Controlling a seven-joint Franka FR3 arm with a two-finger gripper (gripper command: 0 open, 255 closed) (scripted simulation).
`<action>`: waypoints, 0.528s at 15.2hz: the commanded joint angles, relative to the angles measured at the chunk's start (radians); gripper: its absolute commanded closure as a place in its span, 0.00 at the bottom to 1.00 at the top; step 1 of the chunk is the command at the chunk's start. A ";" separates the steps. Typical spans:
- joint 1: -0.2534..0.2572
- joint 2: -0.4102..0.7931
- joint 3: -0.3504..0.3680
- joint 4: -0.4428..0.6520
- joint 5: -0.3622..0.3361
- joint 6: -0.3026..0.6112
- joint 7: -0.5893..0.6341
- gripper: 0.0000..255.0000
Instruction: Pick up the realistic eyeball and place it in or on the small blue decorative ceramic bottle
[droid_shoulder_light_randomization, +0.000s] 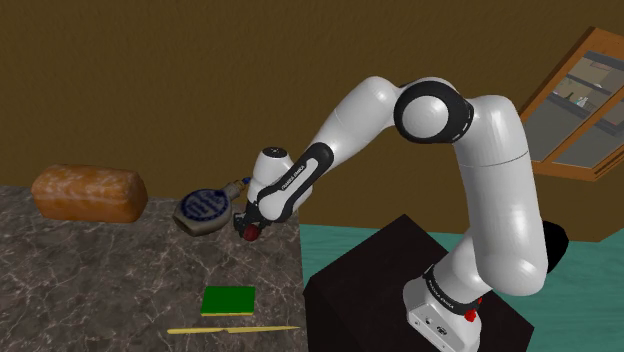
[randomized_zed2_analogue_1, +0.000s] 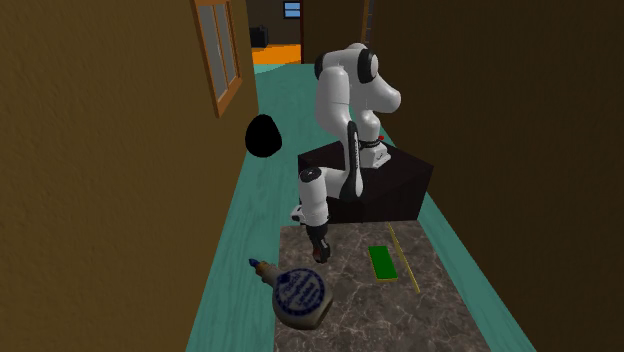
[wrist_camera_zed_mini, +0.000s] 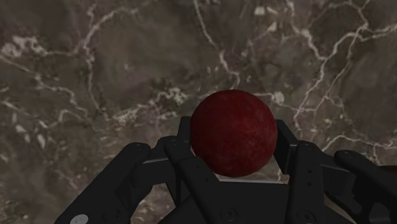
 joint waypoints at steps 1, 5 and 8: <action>0.000 0.000 0.000 0.000 0.000 0.000 0.000 1.00; -0.004 -0.027 0.004 -0.012 0.002 -0.014 0.001 1.00; -0.009 -0.067 0.011 -0.029 0.006 -0.037 0.002 1.00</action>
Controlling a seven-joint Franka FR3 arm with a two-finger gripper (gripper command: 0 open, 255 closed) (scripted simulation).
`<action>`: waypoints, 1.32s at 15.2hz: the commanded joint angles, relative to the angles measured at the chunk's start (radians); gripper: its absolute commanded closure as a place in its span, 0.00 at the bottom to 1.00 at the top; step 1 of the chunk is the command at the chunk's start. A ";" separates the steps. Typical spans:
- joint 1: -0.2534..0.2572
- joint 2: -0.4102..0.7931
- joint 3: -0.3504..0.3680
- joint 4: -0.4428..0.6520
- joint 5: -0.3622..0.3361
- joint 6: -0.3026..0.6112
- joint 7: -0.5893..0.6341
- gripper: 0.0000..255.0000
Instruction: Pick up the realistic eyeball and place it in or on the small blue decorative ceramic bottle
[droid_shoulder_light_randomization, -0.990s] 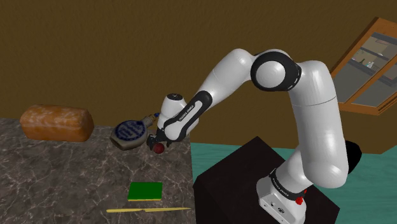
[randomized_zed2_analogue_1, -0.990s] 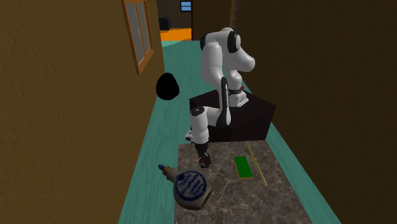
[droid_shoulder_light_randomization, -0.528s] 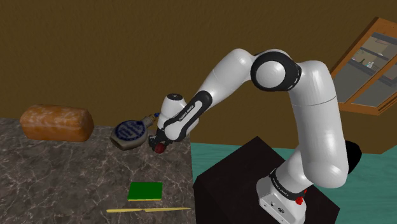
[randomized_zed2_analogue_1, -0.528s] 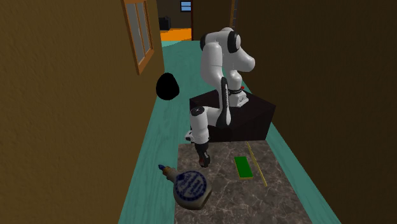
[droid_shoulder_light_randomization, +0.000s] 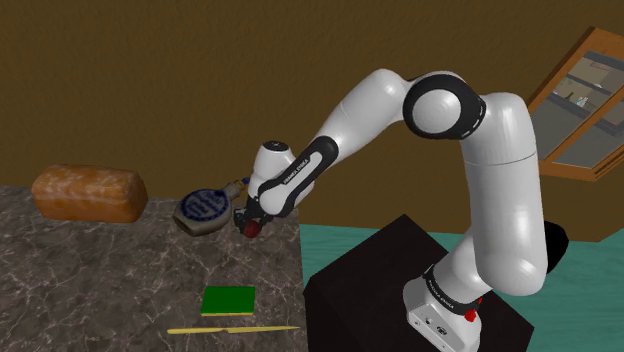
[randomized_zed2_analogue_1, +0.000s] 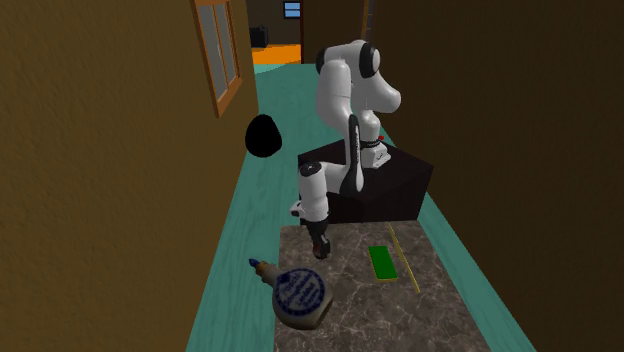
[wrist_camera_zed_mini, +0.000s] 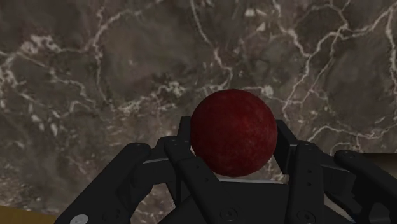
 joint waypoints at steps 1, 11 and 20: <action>-0.003 -0.026 0.004 -0.010 0.003 -0.015 0.001 1.00; -0.023 -0.154 0.027 -0.050 0.020 -0.102 0.003 1.00; -0.039 -0.261 0.047 -0.068 0.039 -0.192 0.002 1.00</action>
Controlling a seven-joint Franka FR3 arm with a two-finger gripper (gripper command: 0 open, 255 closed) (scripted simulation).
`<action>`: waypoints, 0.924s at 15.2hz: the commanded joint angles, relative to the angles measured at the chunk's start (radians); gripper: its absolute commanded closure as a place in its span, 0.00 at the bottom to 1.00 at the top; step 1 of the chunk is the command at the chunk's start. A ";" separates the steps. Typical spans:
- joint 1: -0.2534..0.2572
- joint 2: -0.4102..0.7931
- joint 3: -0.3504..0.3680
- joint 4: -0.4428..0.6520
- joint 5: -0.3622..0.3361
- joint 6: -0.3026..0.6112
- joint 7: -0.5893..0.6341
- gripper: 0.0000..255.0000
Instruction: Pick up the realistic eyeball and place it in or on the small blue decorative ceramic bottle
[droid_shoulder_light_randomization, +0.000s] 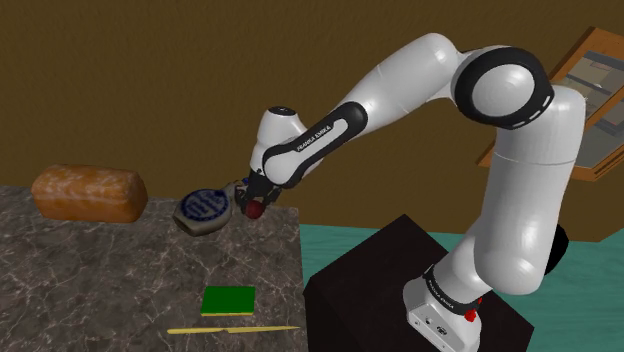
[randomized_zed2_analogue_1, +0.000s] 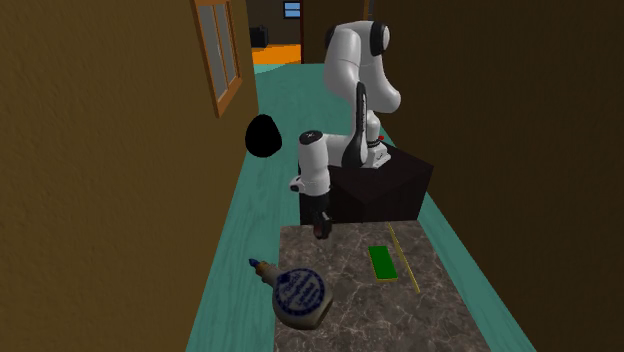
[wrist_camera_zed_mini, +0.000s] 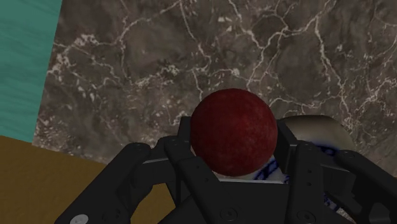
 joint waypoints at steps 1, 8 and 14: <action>-0.003 -0.020 0.003 0.002 0.004 -0.023 -0.001 1.00; -0.014 -0.097 0.015 0.003 0.020 -0.099 -0.002 1.00; -0.022 -0.158 0.023 0.011 0.033 -0.167 -0.003 1.00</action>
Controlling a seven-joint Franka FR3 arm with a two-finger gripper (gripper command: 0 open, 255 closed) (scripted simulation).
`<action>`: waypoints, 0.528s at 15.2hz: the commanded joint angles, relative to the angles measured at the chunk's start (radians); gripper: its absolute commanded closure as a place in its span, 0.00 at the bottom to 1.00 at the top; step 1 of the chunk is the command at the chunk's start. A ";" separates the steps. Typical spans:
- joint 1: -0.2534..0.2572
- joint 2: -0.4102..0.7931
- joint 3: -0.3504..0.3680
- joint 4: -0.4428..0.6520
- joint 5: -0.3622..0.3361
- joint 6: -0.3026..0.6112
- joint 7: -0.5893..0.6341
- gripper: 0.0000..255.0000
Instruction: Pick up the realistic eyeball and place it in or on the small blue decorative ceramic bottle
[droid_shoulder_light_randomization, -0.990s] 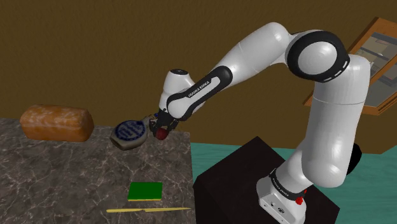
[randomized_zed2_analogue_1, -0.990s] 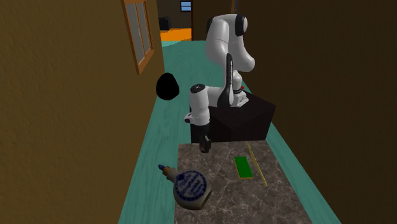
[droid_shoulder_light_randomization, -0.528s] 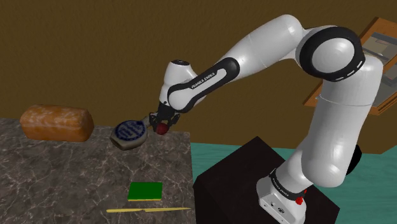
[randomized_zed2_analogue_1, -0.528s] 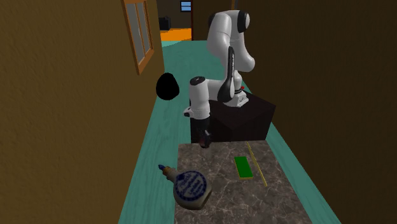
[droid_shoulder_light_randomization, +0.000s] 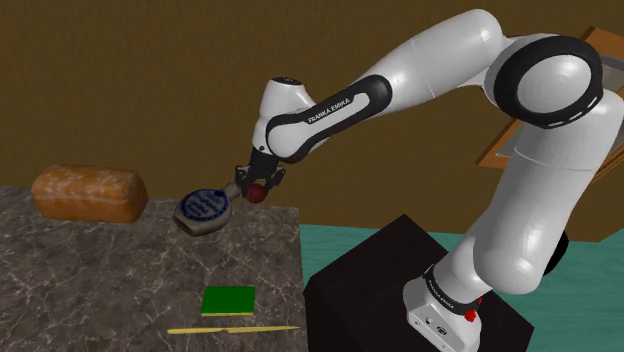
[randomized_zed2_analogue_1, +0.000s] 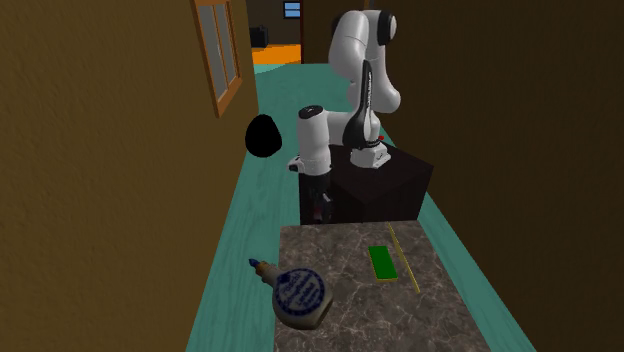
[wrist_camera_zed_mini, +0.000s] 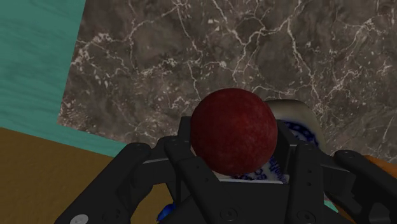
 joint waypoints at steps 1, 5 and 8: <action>-0.002 -0.017 0.002 0.008 0.003 -0.025 0.000 1.00; 0.008 0.037 -0.006 0.114 -0.020 -0.078 0.019 1.00; 0.030 0.143 -0.019 0.280 -0.054 -0.137 0.043 1.00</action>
